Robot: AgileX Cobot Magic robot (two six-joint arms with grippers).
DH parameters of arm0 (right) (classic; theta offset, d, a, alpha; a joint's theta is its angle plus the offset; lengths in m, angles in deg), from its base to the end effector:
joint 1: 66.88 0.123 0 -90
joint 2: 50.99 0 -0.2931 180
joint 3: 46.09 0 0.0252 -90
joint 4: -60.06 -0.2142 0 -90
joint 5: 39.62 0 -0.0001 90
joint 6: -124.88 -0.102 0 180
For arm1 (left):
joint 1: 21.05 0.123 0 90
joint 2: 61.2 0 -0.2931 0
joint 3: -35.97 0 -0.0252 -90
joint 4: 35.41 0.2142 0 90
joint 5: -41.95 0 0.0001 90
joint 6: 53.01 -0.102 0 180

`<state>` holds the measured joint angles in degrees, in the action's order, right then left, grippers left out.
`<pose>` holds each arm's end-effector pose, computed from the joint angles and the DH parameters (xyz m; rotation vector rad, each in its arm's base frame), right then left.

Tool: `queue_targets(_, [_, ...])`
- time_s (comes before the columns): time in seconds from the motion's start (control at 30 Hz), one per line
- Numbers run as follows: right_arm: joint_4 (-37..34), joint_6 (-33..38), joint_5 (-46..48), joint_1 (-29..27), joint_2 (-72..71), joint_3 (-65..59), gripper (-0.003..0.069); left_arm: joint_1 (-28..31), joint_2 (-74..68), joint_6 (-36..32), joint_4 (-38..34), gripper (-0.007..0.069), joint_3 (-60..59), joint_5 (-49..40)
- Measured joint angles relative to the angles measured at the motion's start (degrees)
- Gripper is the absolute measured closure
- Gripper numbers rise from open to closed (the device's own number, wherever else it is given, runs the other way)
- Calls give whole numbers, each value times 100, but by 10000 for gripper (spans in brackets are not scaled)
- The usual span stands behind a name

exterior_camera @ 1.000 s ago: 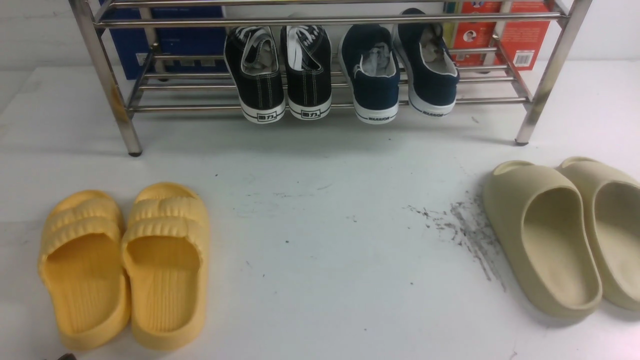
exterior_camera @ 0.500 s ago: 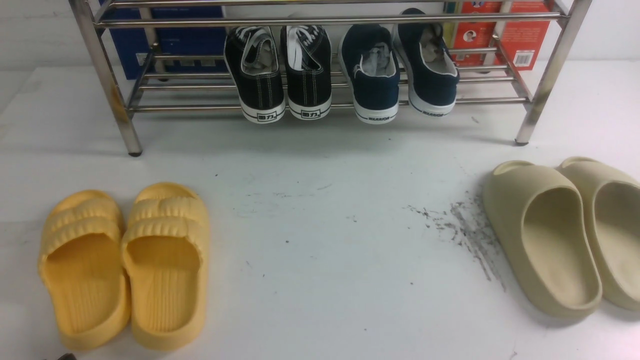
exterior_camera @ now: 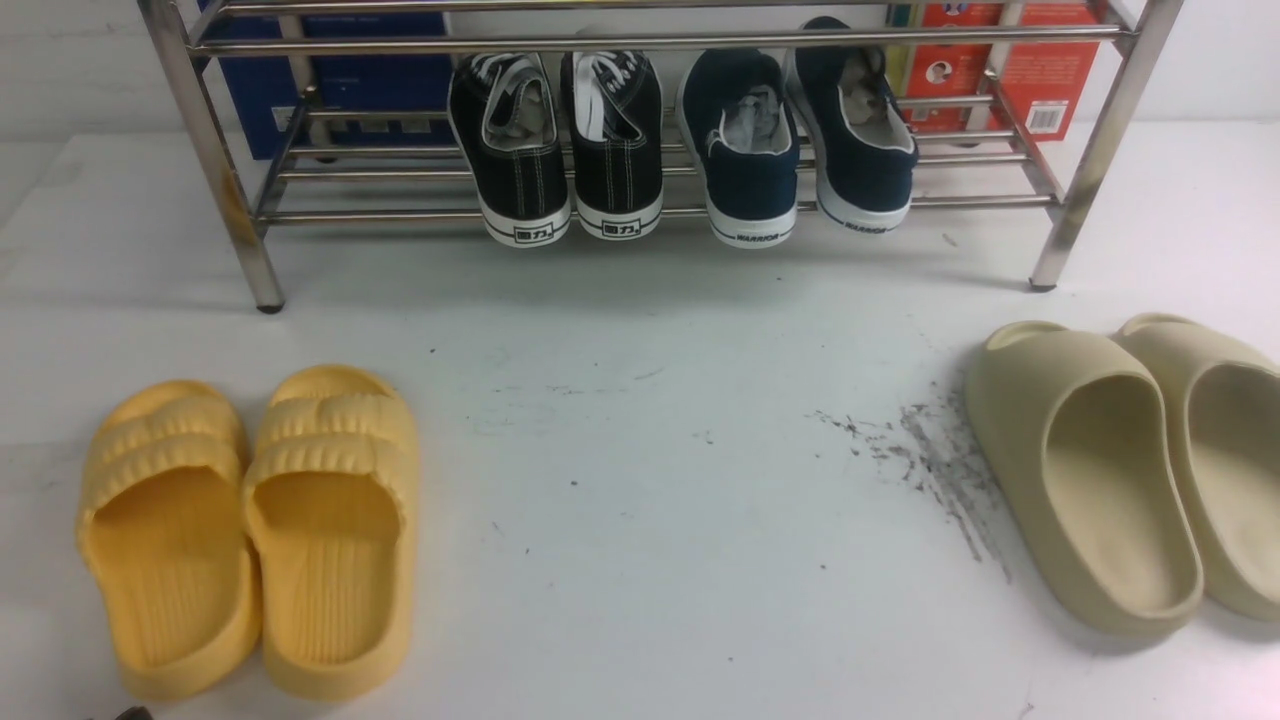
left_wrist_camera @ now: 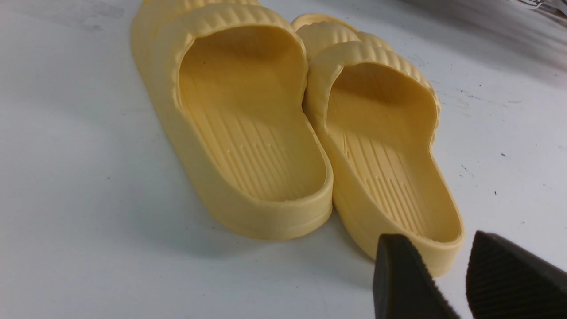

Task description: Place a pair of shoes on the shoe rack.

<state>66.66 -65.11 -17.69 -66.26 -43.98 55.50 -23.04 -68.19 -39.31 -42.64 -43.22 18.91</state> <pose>0.0180 -0.0042 0.1707 0.0825 1.8692 0.0138 0.0172 -0.0056 0.1647 -0.2724 1.8956 -0.3107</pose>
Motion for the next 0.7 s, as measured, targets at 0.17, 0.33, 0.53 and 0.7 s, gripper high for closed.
queue_targets(0.17, [6, 0, 0, 0, 0, 0, 632, 0, 0, 0, 0, 386, 0, 0])
queue_targets(0.33, [11, 0, 0, 0, 0, 0, 628, 0, 0, 0, 0, 386, 0, 0])
queue_targets(0.53, [11, 0, 0, 0, 0, 0, 622, 0, 0, 0, 0, 386, 0, 0])
queue_targets(0.7, [11, 0, 0, 0, 0, 0, 622, 0, 0, 0, 0, 386, 0, 0])
